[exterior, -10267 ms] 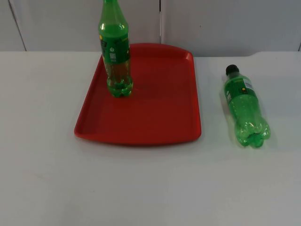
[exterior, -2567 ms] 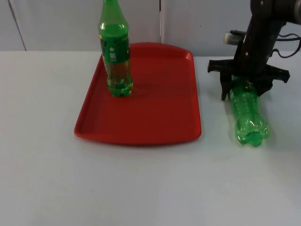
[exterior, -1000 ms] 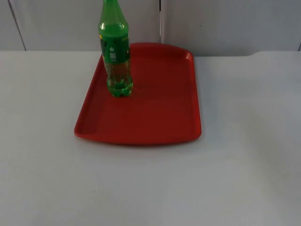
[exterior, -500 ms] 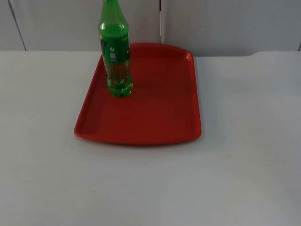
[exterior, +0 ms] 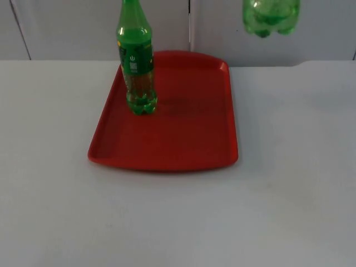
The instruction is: Place the bottle upright on the tray.
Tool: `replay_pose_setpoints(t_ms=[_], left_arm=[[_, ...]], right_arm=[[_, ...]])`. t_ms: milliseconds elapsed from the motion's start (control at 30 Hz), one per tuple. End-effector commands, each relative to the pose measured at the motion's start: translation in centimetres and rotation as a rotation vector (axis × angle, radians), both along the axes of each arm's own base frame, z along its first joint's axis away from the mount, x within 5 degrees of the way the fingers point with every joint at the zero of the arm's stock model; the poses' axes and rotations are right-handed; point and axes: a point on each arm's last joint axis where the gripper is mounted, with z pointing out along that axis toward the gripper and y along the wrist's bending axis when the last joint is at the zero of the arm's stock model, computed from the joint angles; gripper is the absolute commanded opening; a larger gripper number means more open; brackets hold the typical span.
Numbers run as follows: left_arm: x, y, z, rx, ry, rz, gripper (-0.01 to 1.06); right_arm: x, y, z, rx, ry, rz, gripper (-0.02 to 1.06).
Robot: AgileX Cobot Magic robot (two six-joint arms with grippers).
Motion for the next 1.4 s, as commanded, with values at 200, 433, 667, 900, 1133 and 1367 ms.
replay_pose_setpoints(t_ms=[200,433,667,900,1133,1367], left_arm=[[0.0,0.0,0.0,0.002,-0.01,0.003,1.05],[0.0,0.0,0.0,0.002,-0.01,0.003,1.05],[0.0,0.0,0.0,0.002,-0.01,0.003,1.05],[0.0,0.0,0.0,0.002,-0.01,0.003,1.05],[0.0,0.0,0.0,0.002,-0.01,0.003,1.05],[0.0,0.0,0.0,0.002,-0.01,0.003,1.05]], right_arm=[[0.8,0.8,-3.0,0.002,-0.147,0.024,0.0],[2.6,1.3,-4.7,0.135,-0.238,-0.022,0.0],[5.6,0.0,-8.2,0.188,-0.328,-0.109,0.0],[8.6,-1.0,-11.2,0.186,-0.372,-0.158,0.0],[12.8,0.7,-13.7,0.236,-0.373,-0.145,0.0],[16.9,2.7,-15.9,0.269,-0.329,-0.142,0.0]])
